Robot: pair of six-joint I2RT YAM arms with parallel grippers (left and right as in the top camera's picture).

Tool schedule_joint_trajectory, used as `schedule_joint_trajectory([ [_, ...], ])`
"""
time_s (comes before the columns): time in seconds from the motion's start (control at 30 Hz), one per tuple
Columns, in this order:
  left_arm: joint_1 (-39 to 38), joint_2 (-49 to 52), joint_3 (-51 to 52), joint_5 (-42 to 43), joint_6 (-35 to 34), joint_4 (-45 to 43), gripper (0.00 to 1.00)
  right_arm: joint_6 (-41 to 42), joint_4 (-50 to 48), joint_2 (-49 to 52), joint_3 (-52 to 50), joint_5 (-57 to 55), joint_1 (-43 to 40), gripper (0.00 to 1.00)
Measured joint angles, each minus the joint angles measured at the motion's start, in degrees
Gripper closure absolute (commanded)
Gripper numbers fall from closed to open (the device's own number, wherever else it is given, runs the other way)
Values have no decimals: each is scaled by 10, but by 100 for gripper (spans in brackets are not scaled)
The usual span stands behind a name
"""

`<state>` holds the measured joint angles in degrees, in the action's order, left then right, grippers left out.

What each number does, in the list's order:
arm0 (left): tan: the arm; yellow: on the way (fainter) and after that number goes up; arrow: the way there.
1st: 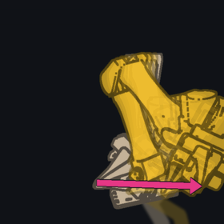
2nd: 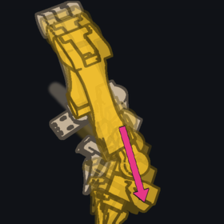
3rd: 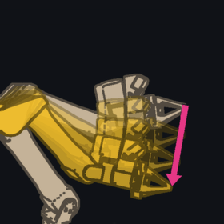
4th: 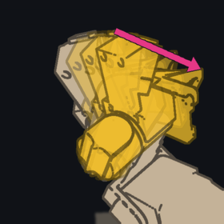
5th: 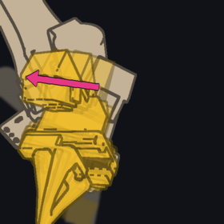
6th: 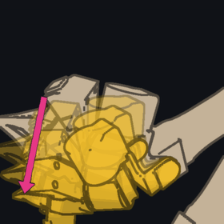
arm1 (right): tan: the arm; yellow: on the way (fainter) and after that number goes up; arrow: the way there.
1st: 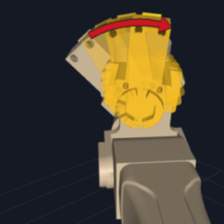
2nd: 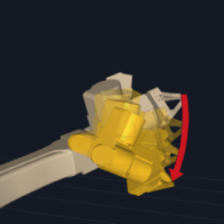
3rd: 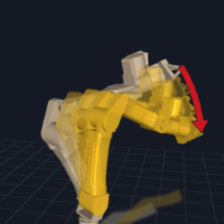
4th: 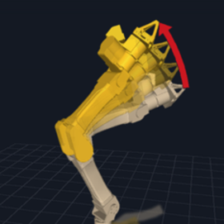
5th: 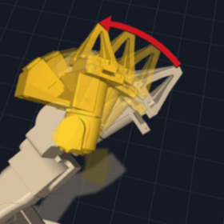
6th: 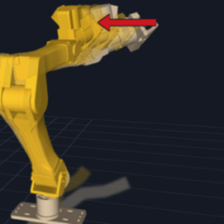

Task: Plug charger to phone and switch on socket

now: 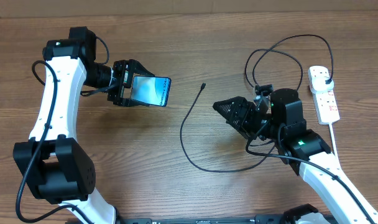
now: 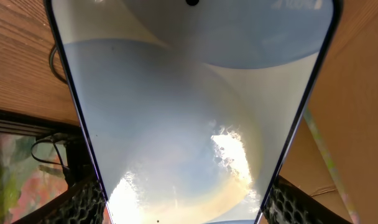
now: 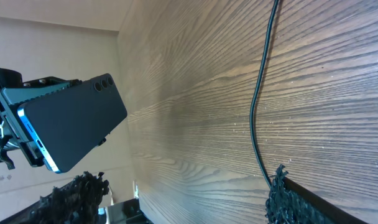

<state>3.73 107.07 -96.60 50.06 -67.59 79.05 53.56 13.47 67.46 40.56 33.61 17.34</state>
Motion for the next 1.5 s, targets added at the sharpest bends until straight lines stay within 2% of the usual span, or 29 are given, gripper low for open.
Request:
schedule_joint_trajectory([
  [0.53,0,0,0,0,0,0,39,0,0,0,0,0,0,12],
  [0.83,0,0,0,-39,-9,-3,37,0,-5,0,0,0,0,13],
  [1.07,0,0,0,-99,-45,-15,39,18,-68,0,0,0,0,13],
  [1.5,-24,0,0,-156,-88,-33,39,67,-145,1,0,7,21,17],
])
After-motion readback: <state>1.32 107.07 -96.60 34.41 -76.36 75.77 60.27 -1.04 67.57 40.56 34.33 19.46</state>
